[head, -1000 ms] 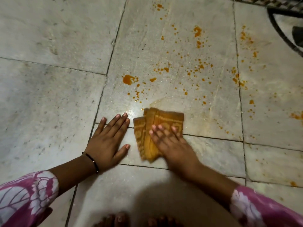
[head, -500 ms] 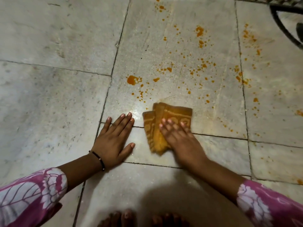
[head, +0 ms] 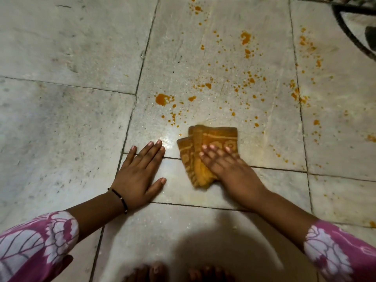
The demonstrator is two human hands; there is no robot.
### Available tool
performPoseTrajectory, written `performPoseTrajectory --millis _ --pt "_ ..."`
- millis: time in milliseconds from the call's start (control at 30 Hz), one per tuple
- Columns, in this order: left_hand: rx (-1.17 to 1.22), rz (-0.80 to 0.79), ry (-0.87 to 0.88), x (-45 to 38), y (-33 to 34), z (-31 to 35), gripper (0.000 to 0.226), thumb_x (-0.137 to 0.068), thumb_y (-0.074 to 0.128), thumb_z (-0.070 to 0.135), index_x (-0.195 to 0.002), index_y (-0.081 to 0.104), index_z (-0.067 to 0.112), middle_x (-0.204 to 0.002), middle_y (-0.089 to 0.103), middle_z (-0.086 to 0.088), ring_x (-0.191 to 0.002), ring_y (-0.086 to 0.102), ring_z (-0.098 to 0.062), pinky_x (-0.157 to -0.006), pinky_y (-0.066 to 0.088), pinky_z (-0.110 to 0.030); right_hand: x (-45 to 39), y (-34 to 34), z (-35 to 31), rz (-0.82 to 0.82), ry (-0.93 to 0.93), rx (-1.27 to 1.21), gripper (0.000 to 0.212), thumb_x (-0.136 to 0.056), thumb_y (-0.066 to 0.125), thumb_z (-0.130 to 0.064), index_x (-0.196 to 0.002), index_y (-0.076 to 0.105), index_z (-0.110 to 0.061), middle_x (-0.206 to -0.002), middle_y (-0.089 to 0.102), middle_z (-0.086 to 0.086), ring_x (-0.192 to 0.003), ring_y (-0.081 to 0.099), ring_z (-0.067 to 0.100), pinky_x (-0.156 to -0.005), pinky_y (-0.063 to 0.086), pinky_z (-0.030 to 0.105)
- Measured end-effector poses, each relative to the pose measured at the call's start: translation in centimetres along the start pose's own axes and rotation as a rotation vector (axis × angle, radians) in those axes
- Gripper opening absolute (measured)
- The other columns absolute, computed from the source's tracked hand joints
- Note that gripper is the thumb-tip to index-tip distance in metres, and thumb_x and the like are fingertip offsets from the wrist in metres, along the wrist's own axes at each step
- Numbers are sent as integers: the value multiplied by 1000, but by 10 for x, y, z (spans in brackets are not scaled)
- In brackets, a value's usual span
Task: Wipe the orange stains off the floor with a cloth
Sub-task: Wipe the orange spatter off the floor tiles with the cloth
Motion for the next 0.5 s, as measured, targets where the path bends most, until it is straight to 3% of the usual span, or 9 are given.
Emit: performPoseTrajectory --millis 133,233,300,367,433,500 --pt "8 20 -4 1 -1 0 70 -91 29 50 -149 23 11 -157 17 -6 -145 13 -20 -115 11 -49 42 0 30 11 232 -66 71 -78 38 -15 -148 24 -15 -153 27 5 -144 17 19 -115 8 38" --pt "5 26 -1 1 0 0 70 -91 29 50 -149 23 10 -157 18 -7 -145 14 -20 -114 12 -49 72 14 -11 0 117 -34 85 -72 51 -13 -150 18 -16 -153 25 4 -145 11 20 -115 7 39" --pt "-2 22 3 0 0 0 70 -91 30 50 -149 24 10 -156 19 -7 -145 14 -20 -114 12 -49 65 20 -40 -43 -47 -42 81 -76 42 -11 -151 15 -17 -154 22 1 -145 12 19 -115 6 40" --pt "-6 15 2 0 0 -1 71 -91 30 51 -149 23 11 -156 18 -7 -145 13 -20 -114 11 -48 35 18 -45 -50 -146 3 75 -74 34 -9 -149 24 -16 -153 29 2 -143 22 18 -114 12 39" --pt "-8 10 2 0 -1 0 71 -91 30 51 -149 23 11 -157 18 -7 -145 13 -20 -115 11 -48 7 7 -27 -25 -96 39 74 -72 31 -8 -146 30 -17 -151 36 2 -140 31 18 -112 14 37" --pt "-2 5 1 0 -1 0 71 -91 30 50 -149 23 11 -157 17 -6 -145 12 -20 -115 11 -48 5 3 6 -27 67 -11 74 -75 39 -3 -147 29 -18 -153 31 1 -142 25 17 -114 9 36"
Point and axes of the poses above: each hand's wrist, its own x-axis away from the middle knuckle, its own y-axis out of the palm, z = x × y, the point moved 7 cm from there along -x, towards the middle knuckle
